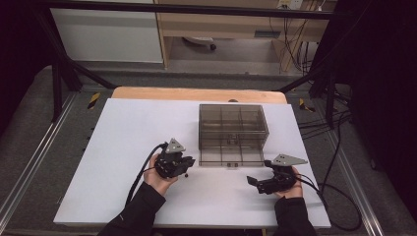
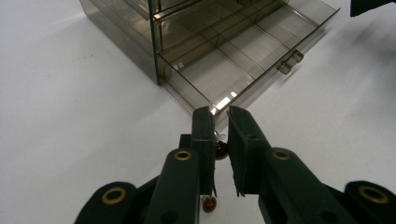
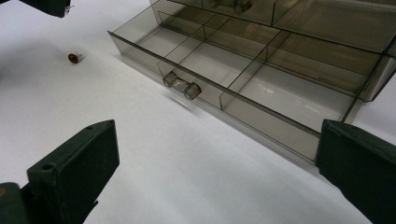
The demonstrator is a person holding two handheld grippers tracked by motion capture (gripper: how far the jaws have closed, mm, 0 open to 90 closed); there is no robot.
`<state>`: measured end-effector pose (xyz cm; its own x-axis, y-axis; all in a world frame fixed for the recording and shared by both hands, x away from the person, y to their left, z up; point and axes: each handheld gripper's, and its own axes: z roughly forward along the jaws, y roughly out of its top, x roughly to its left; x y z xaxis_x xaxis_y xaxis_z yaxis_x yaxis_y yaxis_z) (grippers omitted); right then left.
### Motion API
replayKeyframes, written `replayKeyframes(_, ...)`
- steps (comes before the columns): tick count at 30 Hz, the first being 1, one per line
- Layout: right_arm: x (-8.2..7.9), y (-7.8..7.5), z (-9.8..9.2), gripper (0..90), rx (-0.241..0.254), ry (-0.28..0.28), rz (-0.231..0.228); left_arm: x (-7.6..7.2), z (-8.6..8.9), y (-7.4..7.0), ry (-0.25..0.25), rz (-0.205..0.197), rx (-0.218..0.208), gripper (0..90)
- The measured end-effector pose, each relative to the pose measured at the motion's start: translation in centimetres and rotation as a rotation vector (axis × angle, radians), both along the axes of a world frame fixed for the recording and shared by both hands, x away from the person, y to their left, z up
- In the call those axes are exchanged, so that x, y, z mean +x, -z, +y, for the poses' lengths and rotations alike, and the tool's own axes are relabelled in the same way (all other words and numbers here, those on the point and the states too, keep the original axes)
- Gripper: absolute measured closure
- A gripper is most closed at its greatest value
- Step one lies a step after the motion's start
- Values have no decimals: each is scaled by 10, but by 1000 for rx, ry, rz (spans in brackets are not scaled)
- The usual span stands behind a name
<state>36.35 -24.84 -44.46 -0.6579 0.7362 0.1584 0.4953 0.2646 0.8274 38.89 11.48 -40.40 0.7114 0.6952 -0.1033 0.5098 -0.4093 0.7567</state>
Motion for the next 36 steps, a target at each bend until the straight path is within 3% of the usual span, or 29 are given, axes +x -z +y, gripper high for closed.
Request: replayKeyframes(36, 0, 0, 0, 6, -3, 1, 1, 18, -34, -2, 8, 2, 9, 800)
